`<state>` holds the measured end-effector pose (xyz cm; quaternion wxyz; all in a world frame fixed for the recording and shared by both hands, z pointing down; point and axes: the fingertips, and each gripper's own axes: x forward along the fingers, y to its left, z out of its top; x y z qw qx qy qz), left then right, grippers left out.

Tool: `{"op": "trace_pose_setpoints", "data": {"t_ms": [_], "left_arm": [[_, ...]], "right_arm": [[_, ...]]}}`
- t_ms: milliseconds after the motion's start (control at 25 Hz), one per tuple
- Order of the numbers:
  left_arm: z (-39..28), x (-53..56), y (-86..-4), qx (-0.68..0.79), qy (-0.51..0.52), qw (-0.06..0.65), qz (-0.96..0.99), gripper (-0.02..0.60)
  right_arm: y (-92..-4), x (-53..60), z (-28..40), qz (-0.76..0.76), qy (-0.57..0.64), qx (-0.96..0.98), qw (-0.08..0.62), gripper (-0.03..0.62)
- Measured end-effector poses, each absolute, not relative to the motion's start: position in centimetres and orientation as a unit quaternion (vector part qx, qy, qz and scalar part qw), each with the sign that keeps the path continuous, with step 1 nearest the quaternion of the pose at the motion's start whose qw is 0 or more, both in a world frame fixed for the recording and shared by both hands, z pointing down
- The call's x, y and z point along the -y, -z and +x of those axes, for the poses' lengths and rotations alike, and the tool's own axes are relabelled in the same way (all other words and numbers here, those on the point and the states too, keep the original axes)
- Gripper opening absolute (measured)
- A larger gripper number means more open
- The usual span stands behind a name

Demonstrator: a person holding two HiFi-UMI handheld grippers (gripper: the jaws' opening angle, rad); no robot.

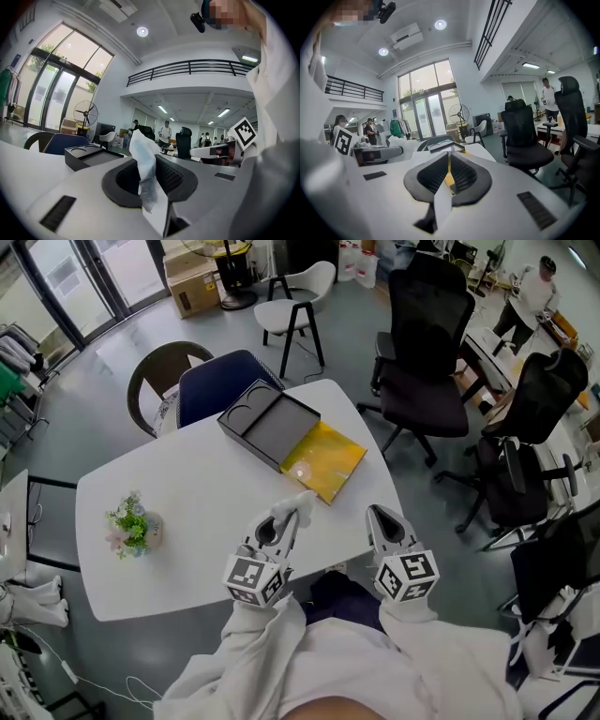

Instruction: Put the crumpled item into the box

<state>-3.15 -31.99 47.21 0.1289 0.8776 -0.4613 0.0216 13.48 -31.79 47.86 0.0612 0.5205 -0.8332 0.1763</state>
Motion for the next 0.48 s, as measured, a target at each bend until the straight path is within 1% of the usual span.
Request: {"op": "trace_pose_setpoints", "data": {"t_ms": [480], "left_arm": [[-2.0, 37.0, -47.9, 0.485, -0.031, 0.131, 0.864, 0.080]], "right_arm": [[-48.8, 37.5, 14.7, 0.497, -0.181, 0.846, 0.064, 0.040]]}}
